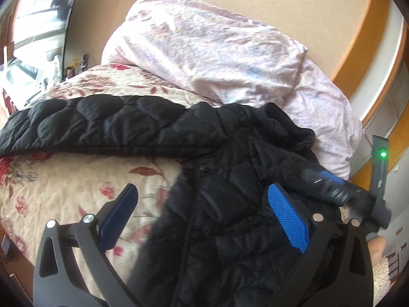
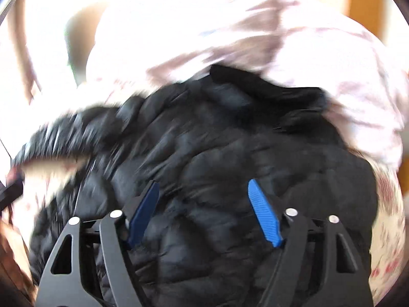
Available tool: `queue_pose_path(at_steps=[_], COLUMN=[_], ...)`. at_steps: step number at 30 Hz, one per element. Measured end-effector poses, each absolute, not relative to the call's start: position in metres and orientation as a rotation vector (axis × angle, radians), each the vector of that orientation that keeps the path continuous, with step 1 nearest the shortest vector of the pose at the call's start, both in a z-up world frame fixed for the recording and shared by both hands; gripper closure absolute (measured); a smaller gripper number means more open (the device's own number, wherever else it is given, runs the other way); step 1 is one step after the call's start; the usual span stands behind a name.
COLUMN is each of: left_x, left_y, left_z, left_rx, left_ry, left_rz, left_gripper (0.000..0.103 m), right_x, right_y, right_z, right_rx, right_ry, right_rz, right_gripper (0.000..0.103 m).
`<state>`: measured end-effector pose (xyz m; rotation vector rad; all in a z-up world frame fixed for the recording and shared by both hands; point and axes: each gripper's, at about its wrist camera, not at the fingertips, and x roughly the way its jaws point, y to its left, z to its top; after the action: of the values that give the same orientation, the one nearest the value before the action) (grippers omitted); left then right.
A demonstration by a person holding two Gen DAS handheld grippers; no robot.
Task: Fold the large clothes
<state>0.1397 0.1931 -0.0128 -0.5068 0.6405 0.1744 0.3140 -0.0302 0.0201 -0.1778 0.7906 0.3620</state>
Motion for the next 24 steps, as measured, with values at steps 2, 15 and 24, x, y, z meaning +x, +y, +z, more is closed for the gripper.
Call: queue_pose_path(at_steps=[2,15,24], left_x=[0.135,0.111,0.100], left_y=[0.204,0.281,0.346], left_z=[-0.015,-0.039,-0.060], left_rx=[-0.523,-0.719,-0.956], left_ry=[0.640,0.654,0.602], left_rz=[0.194,0.334,0.481], left_gripper=[0.002,0.002,0.011], right_x=[0.339,0.387,0.387], right_y=[-0.057,-0.033,-0.035], right_z=[0.019,-0.052,-0.052], right_rx=[-0.110,-0.193,-0.172], right_ry=[0.824,1.029,1.030], right_rz=[0.249,0.111,0.138], right_gripper=[0.046,0.050,0.049])
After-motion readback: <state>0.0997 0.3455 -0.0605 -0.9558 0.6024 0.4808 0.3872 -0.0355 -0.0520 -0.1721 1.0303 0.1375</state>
